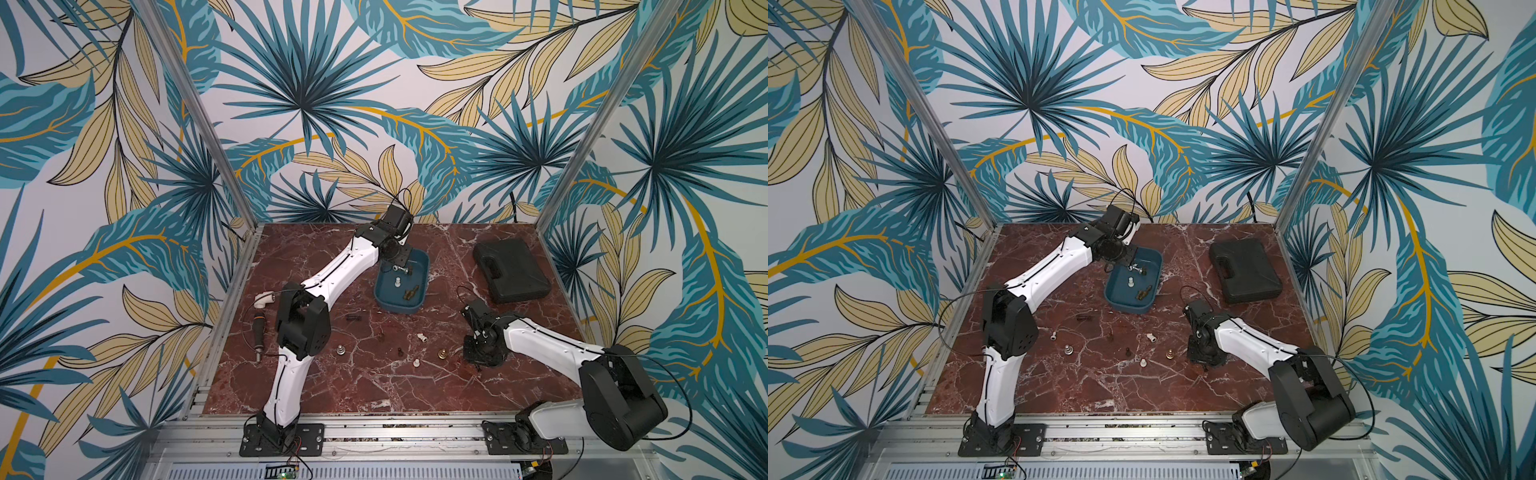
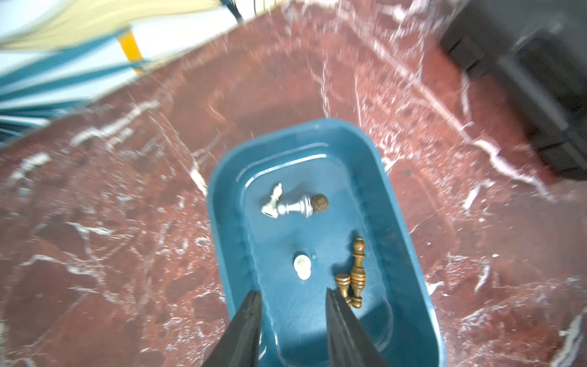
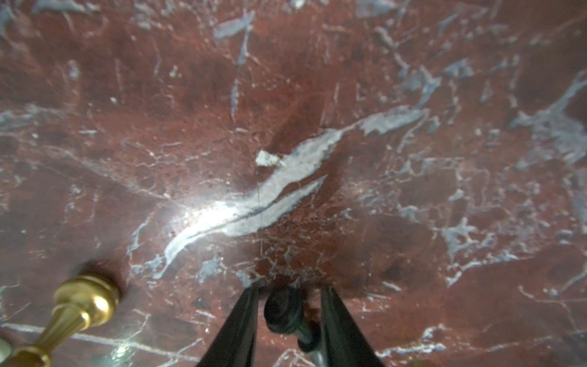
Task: Put the chess pieces into the storage box
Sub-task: Pick up the chess piece at the center of the board, then place the chess piece in the storage box.
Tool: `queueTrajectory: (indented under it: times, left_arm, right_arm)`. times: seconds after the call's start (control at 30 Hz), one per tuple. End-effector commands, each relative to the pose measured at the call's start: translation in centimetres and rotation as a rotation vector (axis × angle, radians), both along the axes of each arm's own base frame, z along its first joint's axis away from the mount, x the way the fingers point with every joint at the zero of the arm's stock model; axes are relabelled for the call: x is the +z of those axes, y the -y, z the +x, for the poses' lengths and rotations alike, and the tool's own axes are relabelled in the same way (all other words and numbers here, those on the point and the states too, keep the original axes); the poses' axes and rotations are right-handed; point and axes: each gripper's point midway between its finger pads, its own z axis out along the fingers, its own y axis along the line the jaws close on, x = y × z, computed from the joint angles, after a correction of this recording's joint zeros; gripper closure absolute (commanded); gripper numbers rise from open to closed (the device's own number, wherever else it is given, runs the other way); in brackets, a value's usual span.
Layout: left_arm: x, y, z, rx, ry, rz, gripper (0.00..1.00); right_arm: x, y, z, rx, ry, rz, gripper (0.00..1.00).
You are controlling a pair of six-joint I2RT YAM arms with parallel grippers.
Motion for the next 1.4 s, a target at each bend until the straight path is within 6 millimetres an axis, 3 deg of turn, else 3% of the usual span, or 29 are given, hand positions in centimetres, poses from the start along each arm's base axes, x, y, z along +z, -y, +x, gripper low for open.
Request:
queueTrajectory:
  times: [0.0, 0.2, 0.4, 0.53, 0.63, 0.77, 0.87, 0.93, 1.1, 1.23, 1.37]
  left_arm:
    - [0.4, -1.0, 0.0, 0.017, 0.021, 0.027, 0.62]
    - [2.8, -1.5, -0.1, 0.025, 0.075, 0.018, 0.62]
    - [4.6, -1.8, 0.0, 0.028, 0.128, 0.013, 0.62]
    - [5.5, -2.4, -0.2, 0.038, 0.154, 0.022, 0.62]
    - [6.1, -3.2, -0.4, 0.053, 0.173, 0.036, 0.62]
    - [6.6, -4.7, -1.4, 0.081, 0.183, 0.043, 0.62]
    - [6.4, -6.0, -2.7, 0.098, 0.181, 0.049, 0.62]
    - [5.9, -7.1, -3.6, 0.115, 0.175, 0.061, 0.62]
    - [4.9, -10.3, -5.4, 0.173, 0.149, 0.083, 0.62]
    - [4.7, -12.0, -6.2, 0.201, 0.143, 0.084, 0.62]
    - [5.1, -12.6, -6.4, 0.208, 0.148, 0.085, 0.62]
  right_arm:
    - [-0.3, 0.2, 0.1, 0.003, 0.005, -0.022, 0.67]
    - [-0.4, 0.1, -0.4, 0.01, -0.009, -0.01, 0.79]
    - [0.5, 0.1, -0.2, 0.016, 0.009, -0.009, 0.86]
    - [2.6, 0.2, 0.5, 0.023, 0.057, -0.015, 0.89]
    - [5.6, 0.0, 1.9, 0.039, 0.118, -0.018, 0.89]
    - [10.8, -1.5, 5.5, 0.084, 0.223, 0.005, 0.89]
    - [14.3, -4.5, 9.7, 0.153, 0.296, 0.045, 0.89]
    - [15.3, -6.8, 12.3, 0.201, 0.319, 0.059, 0.89]
    - [14.9, -12.8, 18.4, 0.28, 0.35, 0.145, 0.89]
    - [13.2, -15.5, 21.6, 0.29, 0.353, 0.168, 0.88]
    - [11.0, -17.0, 23.4, 0.289, 0.333, 0.175, 0.87]
